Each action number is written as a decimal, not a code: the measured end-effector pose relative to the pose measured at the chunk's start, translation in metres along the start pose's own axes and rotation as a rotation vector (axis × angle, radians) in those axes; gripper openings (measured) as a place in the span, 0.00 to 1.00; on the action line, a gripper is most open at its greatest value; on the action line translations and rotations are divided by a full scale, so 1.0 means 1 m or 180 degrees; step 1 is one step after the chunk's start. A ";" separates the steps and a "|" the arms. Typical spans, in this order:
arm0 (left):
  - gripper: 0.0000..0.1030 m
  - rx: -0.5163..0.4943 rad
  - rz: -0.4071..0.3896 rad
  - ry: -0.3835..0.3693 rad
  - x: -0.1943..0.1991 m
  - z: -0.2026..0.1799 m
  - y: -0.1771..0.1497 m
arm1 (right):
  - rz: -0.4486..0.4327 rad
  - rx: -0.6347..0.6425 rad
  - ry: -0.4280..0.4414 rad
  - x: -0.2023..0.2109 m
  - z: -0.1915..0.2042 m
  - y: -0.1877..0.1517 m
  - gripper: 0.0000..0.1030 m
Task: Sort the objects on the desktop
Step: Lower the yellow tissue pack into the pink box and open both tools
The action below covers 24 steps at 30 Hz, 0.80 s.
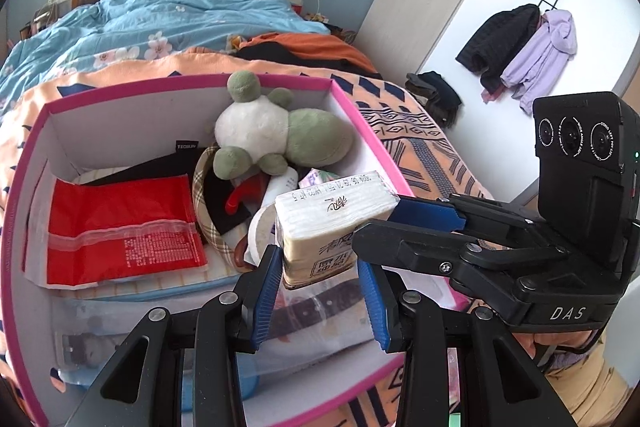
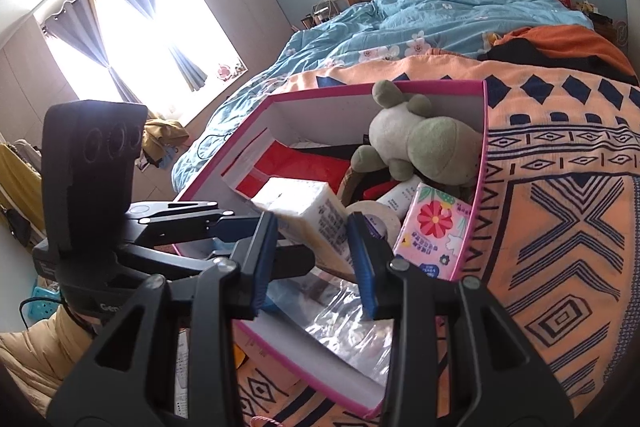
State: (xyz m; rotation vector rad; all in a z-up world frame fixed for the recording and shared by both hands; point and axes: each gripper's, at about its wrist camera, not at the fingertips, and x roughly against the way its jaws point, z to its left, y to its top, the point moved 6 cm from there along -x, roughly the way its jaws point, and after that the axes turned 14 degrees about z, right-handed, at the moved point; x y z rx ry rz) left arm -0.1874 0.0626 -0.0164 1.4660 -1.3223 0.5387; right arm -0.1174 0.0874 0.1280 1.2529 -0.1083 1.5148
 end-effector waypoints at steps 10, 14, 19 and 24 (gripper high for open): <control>0.37 0.0146 0.0122 0.0003 -0.017 0.013 0.013 | 0.0050 -0.0206 -0.0019 -0.014 -0.022 0.008 0.37; 0.37 0.0174 0.0153 0.0022 -0.023 0.015 0.014 | 0.0039 -0.0184 -0.0183 -0.016 -0.025 0.011 0.37; 0.37 0.0171 0.0182 0.0063 -0.030 0.015 0.014 | 0.0004 -0.0169 -0.0242 -0.015 -0.026 0.010 0.37; 0.37 0.0185 0.0170 0.0075 -0.030 0.014 0.013 | -0.0019 -0.0161 -0.0258 -0.013 -0.025 0.006 0.37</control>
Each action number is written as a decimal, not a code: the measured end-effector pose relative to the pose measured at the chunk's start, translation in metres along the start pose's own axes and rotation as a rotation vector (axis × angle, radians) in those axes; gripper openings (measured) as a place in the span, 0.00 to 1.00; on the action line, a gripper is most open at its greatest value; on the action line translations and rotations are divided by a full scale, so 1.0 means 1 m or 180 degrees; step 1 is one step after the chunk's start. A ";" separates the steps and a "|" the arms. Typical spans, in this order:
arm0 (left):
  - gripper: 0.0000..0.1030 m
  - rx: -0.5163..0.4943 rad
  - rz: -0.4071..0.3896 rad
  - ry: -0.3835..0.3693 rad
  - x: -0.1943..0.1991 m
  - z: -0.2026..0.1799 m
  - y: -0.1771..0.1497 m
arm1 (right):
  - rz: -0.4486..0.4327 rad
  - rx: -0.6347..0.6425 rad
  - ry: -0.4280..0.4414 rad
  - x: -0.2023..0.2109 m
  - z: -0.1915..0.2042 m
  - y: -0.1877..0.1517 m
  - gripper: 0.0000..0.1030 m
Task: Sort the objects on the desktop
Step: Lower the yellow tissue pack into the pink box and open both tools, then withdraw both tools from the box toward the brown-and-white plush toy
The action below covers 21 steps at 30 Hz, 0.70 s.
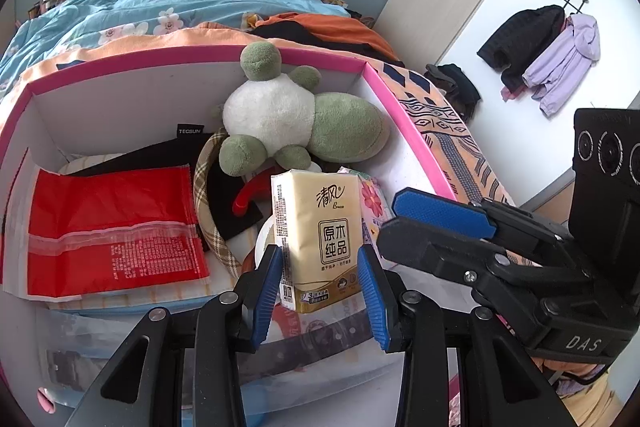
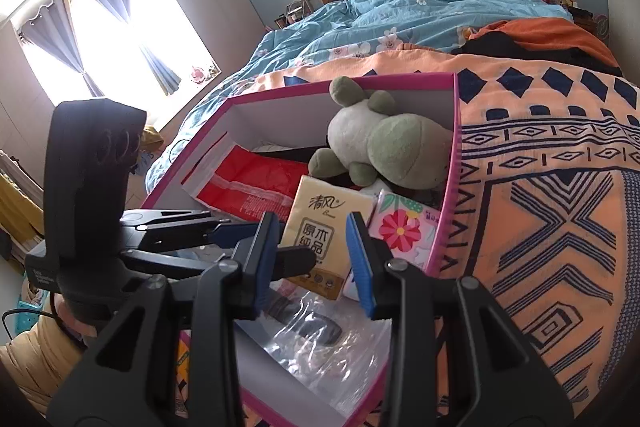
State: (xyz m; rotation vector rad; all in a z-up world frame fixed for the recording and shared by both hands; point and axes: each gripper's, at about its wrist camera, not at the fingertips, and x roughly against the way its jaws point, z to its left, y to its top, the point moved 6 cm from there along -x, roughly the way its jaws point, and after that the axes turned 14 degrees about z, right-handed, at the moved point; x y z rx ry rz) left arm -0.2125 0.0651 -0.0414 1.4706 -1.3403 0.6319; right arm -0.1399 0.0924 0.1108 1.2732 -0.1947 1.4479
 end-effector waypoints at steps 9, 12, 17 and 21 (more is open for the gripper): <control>0.46 -0.0080 -0.0244 0.0100 0.013 -0.006 -0.007 | -0.0037 -0.0023 0.0010 0.007 0.001 -0.008 0.37; 0.47 -0.0148 -0.0393 0.0180 0.026 -0.011 -0.015 | -0.0059 -0.0016 0.0033 0.010 0.003 -0.013 0.37; 0.61 -0.0236 -0.0638 0.0311 0.052 -0.013 -0.038 | -0.0133 0.0059 0.0108 0.022 0.016 -0.023 0.37; 0.69 -0.0283 -0.0870 0.0418 0.085 -0.004 -0.068 | -0.0191 0.0181 0.0185 0.034 0.036 -0.037 0.38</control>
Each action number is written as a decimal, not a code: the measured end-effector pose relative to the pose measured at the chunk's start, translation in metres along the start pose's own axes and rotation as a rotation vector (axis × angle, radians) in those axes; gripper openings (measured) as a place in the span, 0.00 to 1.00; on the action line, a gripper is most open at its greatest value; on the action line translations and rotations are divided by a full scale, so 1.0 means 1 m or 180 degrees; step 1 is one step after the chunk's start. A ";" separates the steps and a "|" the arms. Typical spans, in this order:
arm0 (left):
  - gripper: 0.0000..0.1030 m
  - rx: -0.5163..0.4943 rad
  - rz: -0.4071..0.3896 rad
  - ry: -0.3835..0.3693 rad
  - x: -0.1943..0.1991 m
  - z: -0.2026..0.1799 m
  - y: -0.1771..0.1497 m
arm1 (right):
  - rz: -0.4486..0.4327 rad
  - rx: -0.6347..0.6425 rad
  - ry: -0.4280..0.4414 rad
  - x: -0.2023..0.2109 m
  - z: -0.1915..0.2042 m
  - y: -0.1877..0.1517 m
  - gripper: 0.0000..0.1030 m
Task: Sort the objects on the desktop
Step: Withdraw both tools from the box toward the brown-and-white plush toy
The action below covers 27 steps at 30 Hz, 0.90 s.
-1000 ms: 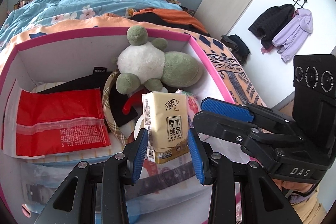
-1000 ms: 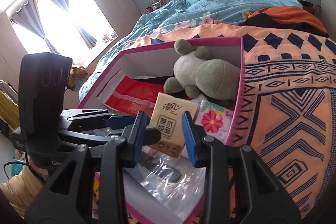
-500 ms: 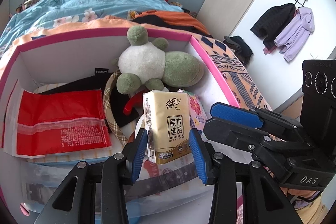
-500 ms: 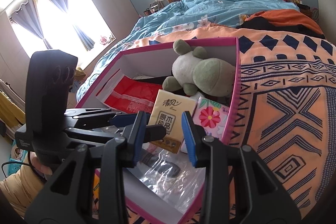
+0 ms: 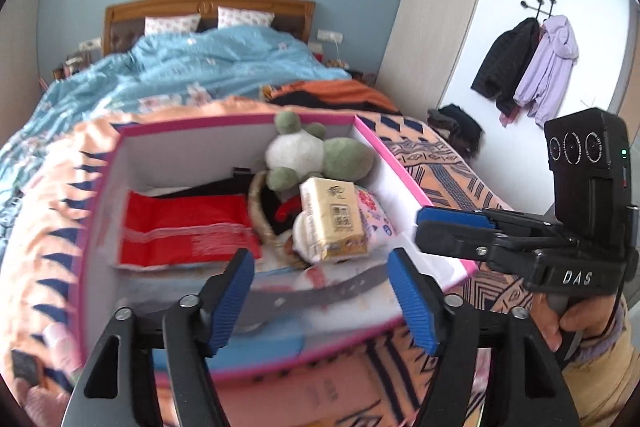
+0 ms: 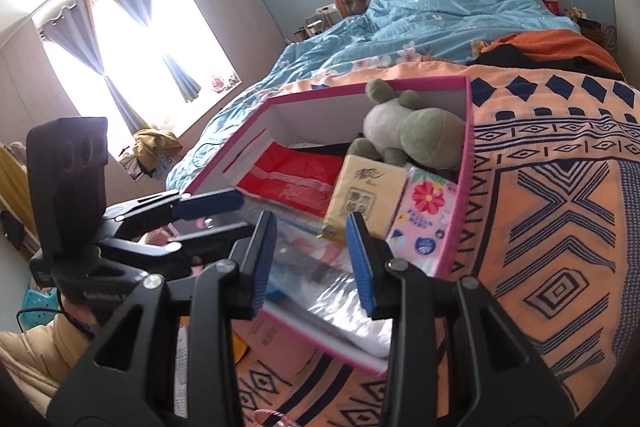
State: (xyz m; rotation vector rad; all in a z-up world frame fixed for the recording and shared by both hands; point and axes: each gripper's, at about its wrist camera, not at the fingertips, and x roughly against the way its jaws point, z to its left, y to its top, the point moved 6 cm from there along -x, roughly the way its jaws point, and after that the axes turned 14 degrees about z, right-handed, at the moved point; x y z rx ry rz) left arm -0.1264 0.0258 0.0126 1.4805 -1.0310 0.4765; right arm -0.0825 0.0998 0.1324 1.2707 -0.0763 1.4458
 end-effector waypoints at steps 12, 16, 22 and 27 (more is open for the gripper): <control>0.70 0.0302 -0.0061 0.0541 0.073 0.072 -0.092 | 0.0467 0.0480 0.0416 -0.014 0.075 -0.067 0.45; 0.70 0.0429 -0.0074 0.0552 0.085 0.083 -0.122 | 0.0538 0.0453 0.0492 -0.016 0.081 -0.082 0.46; 0.70 0.0553 -0.0047 0.0511 0.092 0.089 -0.157 | 0.0633 0.0366 0.0506 -0.016 0.079 -0.103 0.46; 0.70 0.0549 -0.0049 0.0452 0.093 0.083 -0.170 | 0.0699 0.0300 0.0549 -0.019 0.080 -0.117 0.47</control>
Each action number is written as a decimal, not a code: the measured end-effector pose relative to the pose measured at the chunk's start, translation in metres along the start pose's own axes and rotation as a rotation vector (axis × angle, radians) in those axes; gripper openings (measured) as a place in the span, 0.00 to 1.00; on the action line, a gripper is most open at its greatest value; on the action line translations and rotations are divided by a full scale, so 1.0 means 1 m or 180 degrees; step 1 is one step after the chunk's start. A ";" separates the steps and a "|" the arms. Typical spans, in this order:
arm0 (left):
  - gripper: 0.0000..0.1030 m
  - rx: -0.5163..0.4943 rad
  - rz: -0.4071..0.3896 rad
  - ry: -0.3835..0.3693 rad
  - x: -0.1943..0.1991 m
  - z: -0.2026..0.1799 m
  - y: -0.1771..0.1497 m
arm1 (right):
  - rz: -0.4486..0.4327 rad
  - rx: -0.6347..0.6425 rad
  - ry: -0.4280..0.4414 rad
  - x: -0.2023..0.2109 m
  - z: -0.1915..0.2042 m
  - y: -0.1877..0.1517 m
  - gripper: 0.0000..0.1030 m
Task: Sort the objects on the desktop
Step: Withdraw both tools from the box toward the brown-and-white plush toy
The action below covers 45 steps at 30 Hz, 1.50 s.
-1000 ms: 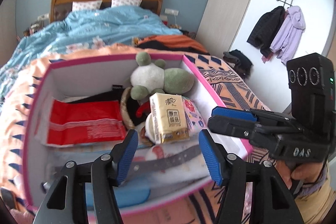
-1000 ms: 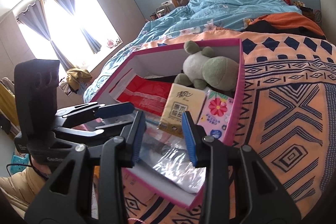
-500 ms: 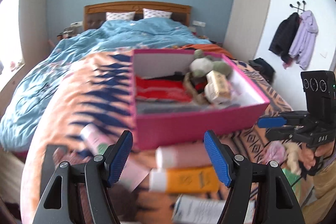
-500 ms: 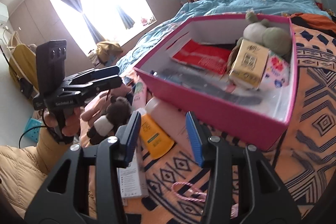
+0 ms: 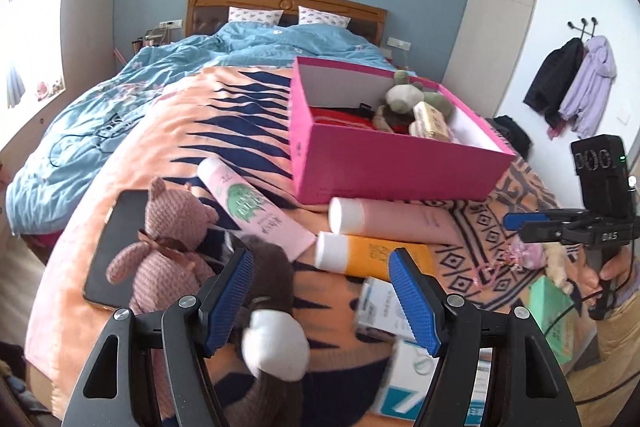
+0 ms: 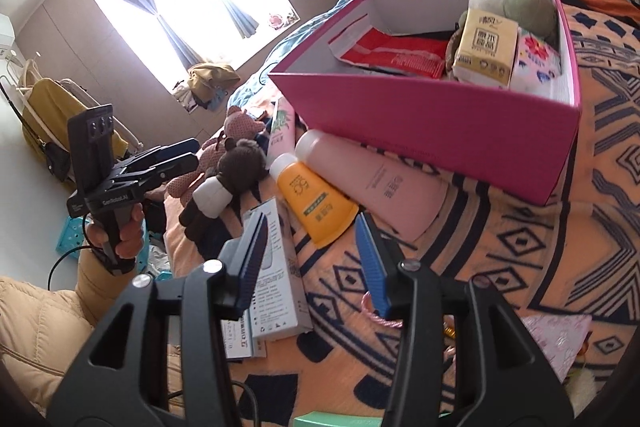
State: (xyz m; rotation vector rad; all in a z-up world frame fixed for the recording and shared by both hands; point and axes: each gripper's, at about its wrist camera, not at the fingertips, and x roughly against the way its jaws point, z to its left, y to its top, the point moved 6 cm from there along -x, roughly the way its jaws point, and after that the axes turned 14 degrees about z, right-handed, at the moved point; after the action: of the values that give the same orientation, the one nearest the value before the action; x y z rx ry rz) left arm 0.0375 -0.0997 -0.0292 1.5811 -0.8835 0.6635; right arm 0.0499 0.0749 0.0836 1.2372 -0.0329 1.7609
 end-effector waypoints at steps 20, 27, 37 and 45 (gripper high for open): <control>0.70 -0.0188 0.0267 -0.0279 -0.036 -0.043 -0.013 | 0.0050 -0.0225 -0.0037 -0.019 -0.003 -0.019 0.52; 0.70 -0.0184 0.0365 -0.0300 -0.049 -0.046 -0.006 | 0.0002 -0.0341 -0.0104 -0.017 -0.012 -0.021 0.52; 0.70 -0.0276 0.0389 -0.0246 -0.047 -0.051 -0.005 | -0.0089 -0.0418 -0.0163 -0.006 -0.014 -0.027 0.52; 0.70 -0.0043 0.0172 -0.0144 -0.016 -0.021 -0.007 | -0.0094 -0.0385 -0.0146 -0.009 -0.010 -0.025 0.52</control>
State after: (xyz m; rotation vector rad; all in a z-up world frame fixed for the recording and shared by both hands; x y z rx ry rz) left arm 0.0351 -0.0759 -0.0424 1.5701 -0.9652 0.6608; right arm 0.0603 0.0874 0.0605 1.1843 -0.1449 1.6800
